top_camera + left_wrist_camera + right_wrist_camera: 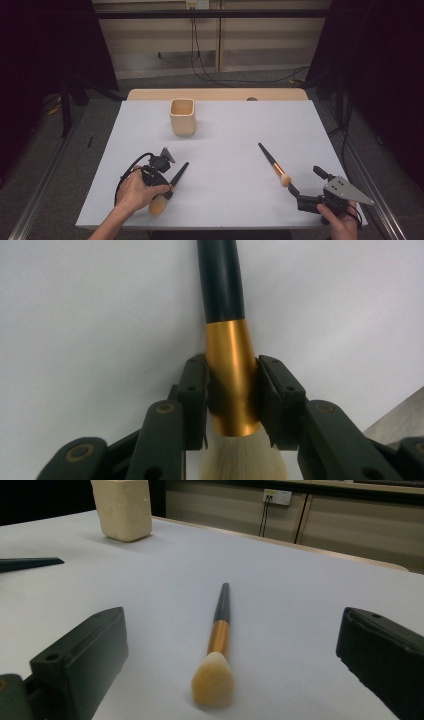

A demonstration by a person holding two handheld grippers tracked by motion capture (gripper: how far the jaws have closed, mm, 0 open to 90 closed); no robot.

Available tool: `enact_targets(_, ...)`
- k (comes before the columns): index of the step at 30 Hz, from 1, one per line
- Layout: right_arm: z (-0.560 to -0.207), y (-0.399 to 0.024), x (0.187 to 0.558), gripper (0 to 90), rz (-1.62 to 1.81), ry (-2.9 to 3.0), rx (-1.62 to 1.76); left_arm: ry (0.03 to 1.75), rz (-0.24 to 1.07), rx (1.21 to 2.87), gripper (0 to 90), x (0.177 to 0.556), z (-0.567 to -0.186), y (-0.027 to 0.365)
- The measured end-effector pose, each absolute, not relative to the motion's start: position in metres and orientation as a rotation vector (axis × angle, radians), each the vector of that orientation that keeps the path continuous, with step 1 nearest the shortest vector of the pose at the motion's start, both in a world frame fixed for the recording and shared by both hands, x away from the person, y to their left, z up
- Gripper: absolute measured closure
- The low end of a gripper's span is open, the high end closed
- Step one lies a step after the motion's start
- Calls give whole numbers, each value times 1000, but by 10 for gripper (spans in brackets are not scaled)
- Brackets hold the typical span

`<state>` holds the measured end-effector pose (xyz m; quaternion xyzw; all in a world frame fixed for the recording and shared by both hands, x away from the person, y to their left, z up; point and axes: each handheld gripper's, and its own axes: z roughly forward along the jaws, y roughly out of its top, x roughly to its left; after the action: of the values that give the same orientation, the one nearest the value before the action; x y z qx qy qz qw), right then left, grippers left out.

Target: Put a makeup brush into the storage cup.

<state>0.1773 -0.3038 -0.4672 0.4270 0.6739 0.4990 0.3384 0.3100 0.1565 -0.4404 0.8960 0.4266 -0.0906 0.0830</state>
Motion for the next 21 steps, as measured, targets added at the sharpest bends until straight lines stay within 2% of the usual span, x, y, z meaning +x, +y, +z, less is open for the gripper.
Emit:
enact_targets(10, -467, -303, 179, 0, 1297, 1760, 1117, 1210, -300, 2609, 665, 306, -432, 168)
enact_targets(21, -468, -303, 179, 0, 1297, 1757, 1120, 1183, -226, 2417, 665, 303, -418, 180)
